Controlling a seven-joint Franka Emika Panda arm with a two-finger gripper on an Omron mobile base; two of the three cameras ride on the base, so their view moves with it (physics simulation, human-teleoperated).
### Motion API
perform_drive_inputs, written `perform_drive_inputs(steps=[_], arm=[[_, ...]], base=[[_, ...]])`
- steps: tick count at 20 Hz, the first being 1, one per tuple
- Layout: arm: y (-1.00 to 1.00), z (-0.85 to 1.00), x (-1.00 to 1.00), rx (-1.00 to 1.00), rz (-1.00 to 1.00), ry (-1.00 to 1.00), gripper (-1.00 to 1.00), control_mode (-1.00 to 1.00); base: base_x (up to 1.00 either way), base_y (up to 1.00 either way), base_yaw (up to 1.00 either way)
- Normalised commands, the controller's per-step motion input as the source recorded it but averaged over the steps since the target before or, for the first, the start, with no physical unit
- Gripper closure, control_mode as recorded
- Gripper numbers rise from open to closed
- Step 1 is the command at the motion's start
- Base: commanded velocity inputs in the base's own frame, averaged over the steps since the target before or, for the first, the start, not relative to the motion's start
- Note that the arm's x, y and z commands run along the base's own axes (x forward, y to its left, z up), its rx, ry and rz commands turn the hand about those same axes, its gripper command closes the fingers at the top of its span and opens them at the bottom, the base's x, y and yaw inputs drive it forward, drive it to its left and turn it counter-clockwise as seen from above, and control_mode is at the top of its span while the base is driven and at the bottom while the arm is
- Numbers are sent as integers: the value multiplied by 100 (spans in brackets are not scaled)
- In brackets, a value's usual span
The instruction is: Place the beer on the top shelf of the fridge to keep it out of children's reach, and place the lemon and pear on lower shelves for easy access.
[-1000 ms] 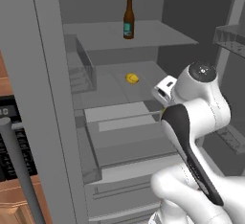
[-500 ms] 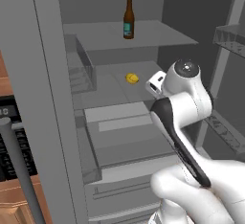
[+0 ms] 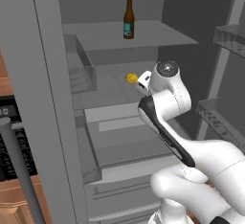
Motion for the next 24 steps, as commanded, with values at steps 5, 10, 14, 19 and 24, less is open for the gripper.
perform_drive_inputs(steps=[5, 10, 14, 19, 24], arm=[[4, -23, 63, -1, 2, 0, 100, -100], [9, -21, 61, -3, 2, 0, 100, -100], [15, -15, 56, -3, 1, 0, 100, -100], [13, -3, 54, -2, 0, 0, 100, -100], [3, 0, 58, 0, 0, 0, 100, -100]], base=[[0, 0, 0], [0, 0, 0], [0, 0, 0], [0, 0, 0], [0, 0, 0]])
